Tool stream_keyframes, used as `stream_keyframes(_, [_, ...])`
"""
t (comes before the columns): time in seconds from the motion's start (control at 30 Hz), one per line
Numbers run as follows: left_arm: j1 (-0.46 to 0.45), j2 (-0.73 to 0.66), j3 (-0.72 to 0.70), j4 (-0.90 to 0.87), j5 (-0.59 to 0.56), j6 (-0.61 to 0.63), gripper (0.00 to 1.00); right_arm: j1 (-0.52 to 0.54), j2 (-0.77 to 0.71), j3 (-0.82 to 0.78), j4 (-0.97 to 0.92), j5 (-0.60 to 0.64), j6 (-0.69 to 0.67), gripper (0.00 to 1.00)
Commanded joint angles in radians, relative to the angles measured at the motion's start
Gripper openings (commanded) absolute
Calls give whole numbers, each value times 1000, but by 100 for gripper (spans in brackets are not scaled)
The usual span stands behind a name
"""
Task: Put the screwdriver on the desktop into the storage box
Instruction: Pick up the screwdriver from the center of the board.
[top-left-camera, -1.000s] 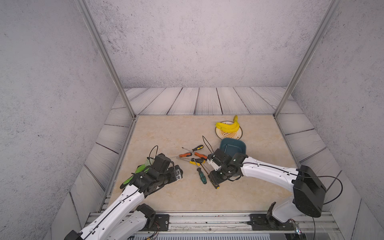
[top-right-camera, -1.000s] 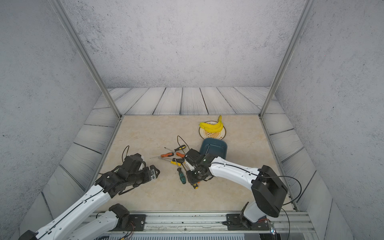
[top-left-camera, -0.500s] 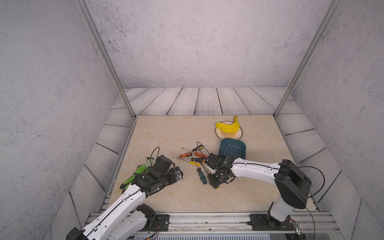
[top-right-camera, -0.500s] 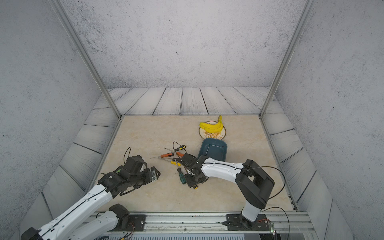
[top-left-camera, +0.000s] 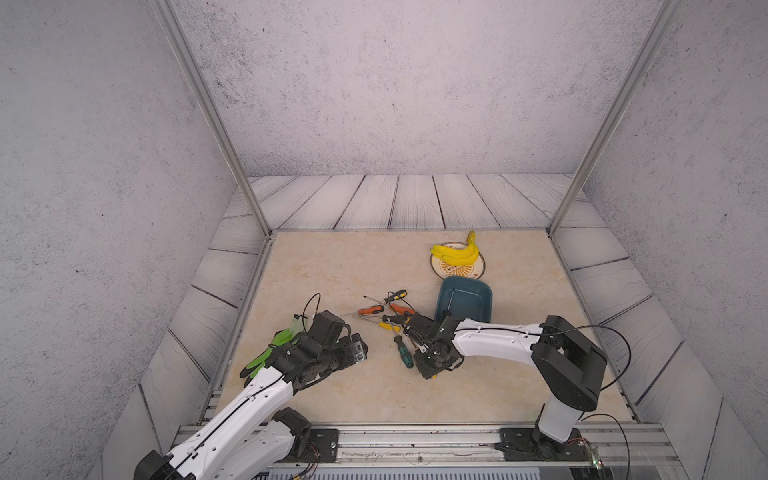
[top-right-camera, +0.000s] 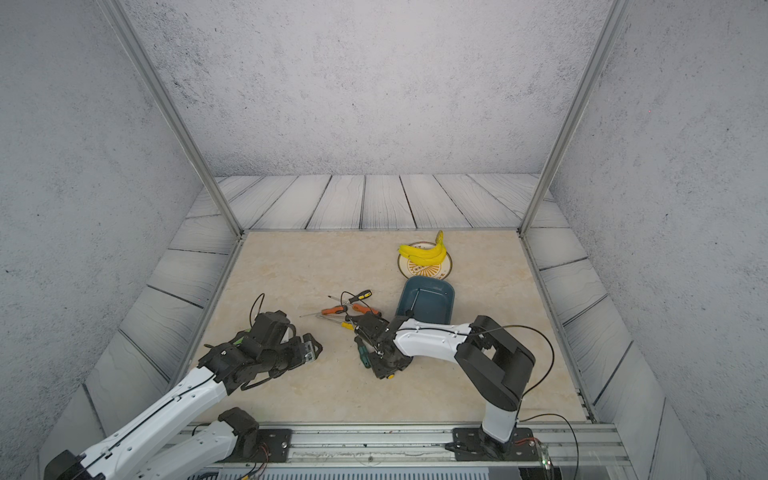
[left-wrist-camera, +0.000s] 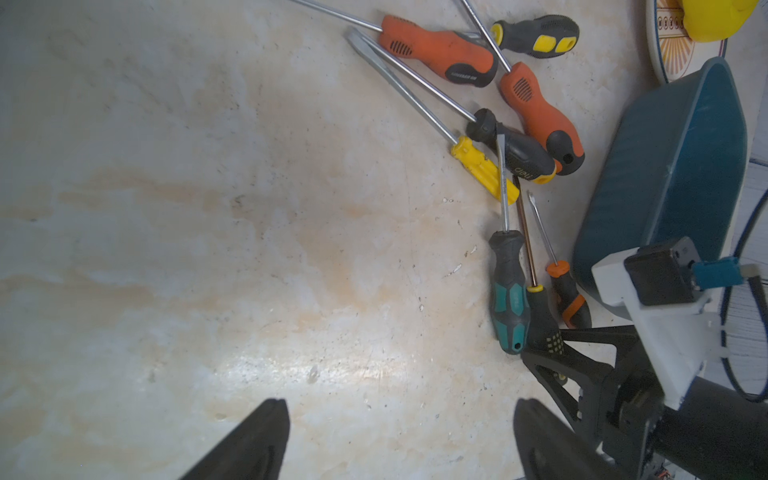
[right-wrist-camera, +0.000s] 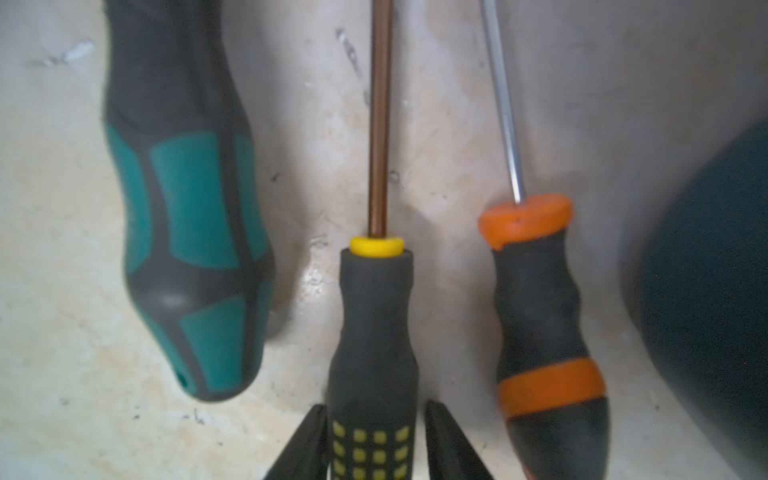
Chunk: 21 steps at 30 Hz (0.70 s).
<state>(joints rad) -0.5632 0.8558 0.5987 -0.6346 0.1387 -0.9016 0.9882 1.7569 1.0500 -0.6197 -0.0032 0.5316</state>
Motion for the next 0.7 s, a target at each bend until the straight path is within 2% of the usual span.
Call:
stream_keyframes(0.0, [1,-1,-17,9,1,-4,91,7,24,8,-1,29,15,39])
stream_keyframes(0.33, [2,-4,-19,11,2,-6,91,15,-57,0,-61,31,24,28])
stream_keyframes(0.67, [1,7,-10,25,10,-7,90,15,-222,-22,-144,37,21,23])
